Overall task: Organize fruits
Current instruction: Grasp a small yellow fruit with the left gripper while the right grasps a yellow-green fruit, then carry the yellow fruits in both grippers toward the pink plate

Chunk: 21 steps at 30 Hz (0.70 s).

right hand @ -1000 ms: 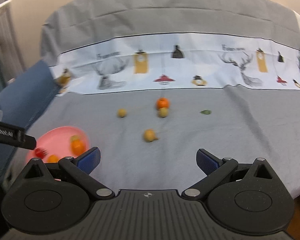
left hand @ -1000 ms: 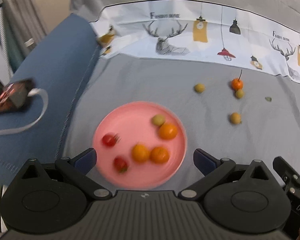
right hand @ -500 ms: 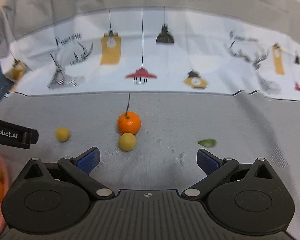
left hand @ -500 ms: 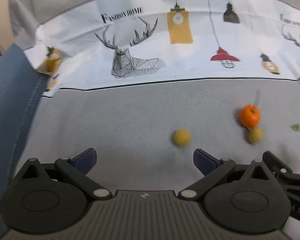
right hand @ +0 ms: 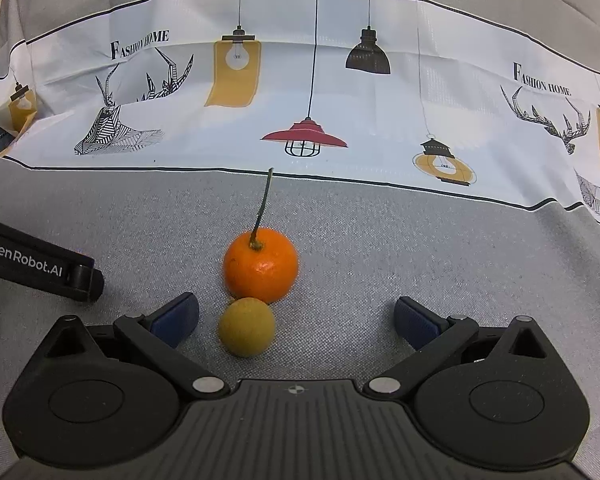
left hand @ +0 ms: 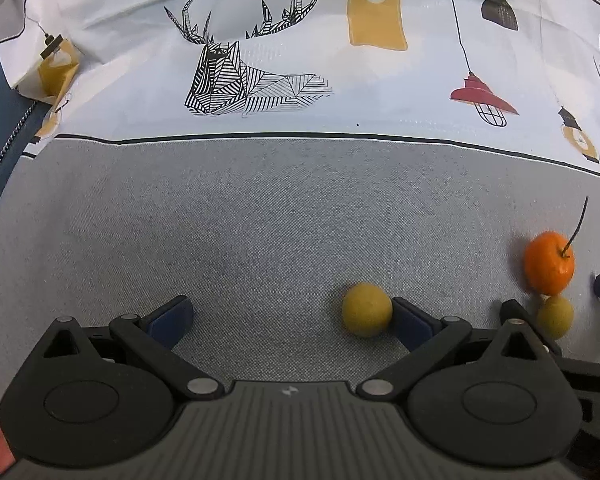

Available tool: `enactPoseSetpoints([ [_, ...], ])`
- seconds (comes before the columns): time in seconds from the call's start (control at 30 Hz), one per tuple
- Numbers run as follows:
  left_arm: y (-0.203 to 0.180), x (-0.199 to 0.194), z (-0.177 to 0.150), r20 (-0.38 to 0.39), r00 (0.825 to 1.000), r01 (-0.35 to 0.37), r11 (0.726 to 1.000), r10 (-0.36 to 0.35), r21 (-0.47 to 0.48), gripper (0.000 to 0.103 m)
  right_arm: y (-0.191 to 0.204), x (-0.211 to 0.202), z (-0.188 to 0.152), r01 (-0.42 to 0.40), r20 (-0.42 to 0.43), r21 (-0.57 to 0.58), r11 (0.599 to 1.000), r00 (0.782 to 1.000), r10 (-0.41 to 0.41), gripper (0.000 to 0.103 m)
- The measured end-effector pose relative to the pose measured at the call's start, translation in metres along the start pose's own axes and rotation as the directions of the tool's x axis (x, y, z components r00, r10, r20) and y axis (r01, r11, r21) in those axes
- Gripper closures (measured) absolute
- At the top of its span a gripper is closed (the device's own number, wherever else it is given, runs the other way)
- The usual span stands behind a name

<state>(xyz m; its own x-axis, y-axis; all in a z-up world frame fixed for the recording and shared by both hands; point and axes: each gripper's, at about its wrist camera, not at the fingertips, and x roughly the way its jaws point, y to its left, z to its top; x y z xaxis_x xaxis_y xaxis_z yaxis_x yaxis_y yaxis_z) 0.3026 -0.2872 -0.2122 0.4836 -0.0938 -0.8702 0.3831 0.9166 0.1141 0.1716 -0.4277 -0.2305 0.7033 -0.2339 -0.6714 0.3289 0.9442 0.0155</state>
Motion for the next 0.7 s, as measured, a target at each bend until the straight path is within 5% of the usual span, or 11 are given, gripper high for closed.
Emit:
enactPoseSetpoints([
  [0.23,-0.003,-0.003,0.001,-0.022,1.000,-0.009,1.000,0.010,0.002,0.006,0.000,-0.003,0.001,0.006,-0.018,0.003,1.000,1.000,-0.006,0.002],
  [0.27,-0.003,-0.007,0.000,-0.018,1.000,0.003,1.000,-0.003,0.004,0.013,-0.001,-0.005,0.001,0.005,-0.023,0.009,1.000,1.000,-0.005,0.013],
  [0.33,-0.007,-0.016,0.000,-0.004,1.000,0.028,0.999,-0.028,0.028,0.072,0.000,-0.015,0.002,0.002,-0.006,0.002,1.000,1.000,-0.002,0.048],
  [0.37,-0.010,-0.018,0.000,-0.015,0.999,0.038,0.998,-0.037,0.041,0.075,0.002,-0.019,0.002,-0.013,-0.008,-0.012,1.000,1.000,0.013,0.073],
  [0.4,-0.010,-0.020,0.000,-0.024,0.999,0.046,0.998,-0.045,0.034,0.076,0.004,-0.022,0.002,-0.018,-0.014,-0.019,1.000,1.000,0.018,0.076],
  [0.7,-0.003,-0.076,-0.016,0.011,0.995,0.095,0.995,-0.096,0.017,0.076,-0.003,-0.066,0.007,-0.090,-0.059,0.050,0.995,0.994,0.093,0.076],
])
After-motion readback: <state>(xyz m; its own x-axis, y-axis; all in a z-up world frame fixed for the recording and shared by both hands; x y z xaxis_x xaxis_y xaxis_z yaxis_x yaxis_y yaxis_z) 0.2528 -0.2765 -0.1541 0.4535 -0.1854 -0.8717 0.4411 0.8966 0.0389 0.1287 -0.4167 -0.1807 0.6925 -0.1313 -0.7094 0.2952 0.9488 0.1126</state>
